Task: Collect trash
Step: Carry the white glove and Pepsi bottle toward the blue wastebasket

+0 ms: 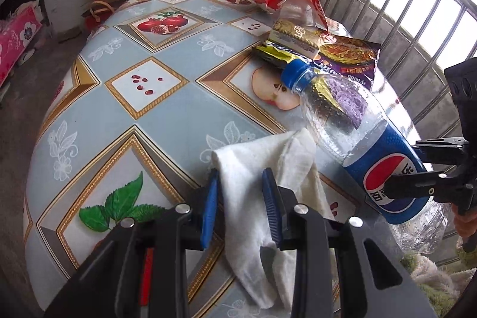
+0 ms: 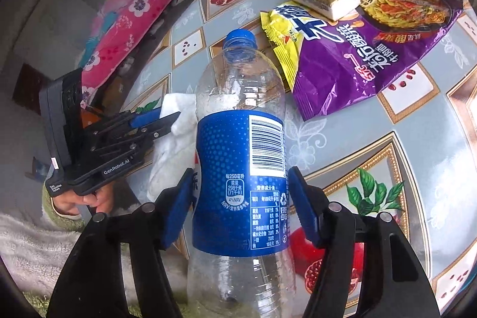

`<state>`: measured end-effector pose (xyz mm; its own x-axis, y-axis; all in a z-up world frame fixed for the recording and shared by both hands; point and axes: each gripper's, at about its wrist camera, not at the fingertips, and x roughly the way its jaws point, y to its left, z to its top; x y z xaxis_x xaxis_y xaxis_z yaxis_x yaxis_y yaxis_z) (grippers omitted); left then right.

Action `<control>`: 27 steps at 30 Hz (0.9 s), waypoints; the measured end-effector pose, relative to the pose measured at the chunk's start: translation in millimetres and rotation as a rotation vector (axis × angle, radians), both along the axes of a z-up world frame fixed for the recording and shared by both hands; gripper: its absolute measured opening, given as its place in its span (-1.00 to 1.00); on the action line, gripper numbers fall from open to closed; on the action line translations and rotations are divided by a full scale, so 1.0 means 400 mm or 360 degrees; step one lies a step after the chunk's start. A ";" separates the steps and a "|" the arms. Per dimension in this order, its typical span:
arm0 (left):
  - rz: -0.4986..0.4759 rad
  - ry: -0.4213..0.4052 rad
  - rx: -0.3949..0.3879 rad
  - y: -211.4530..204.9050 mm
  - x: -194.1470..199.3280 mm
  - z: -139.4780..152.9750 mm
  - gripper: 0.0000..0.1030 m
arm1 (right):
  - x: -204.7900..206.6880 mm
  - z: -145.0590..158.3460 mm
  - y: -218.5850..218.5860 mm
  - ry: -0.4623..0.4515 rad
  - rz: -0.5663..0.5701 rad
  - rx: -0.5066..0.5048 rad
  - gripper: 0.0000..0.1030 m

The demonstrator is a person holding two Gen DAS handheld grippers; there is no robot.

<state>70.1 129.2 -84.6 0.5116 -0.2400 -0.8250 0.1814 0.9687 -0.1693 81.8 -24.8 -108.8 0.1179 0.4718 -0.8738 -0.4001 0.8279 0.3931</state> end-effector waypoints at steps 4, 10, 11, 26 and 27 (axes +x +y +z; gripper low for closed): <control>-0.0011 -0.0027 0.0042 -0.012 -0.008 0.001 -0.56 | -0.002 -0.007 0.001 0.0022 -0.0024 0.0034 0.12; -0.0025 -0.0101 0.0140 -0.036 -0.020 0.008 -0.83 | -0.003 -0.009 -0.005 0.0037 -0.0068 0.0085 0.09; -0.0023 -0.0106 0.0142 -0.036 -0.021 0.009 -0.84 | -0.006 -0.008 -0.008 0.0034 -0.0072 0.0090 0.08; 0.0036 -0.0252 0.0092 -0.014 -0.043 0.096 -0.91 | -0.030 0.049 -0.073 -0.0085 -0.0221 0.0130 0.05; 0.0038 -0.0266 0.0090 -0.012 -0.044 0.106 -0.91 | -0.032 0.055 -0.079 -0.0094 -0.0235 0.0140 0.05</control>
<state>52.4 124.3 -42.3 0.6480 -0.1819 -0.7396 0.1791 0.9802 -0.0841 68.9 -56.5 -86.8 0.2417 0.5198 -0.8194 -0.3012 0.8429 0.4459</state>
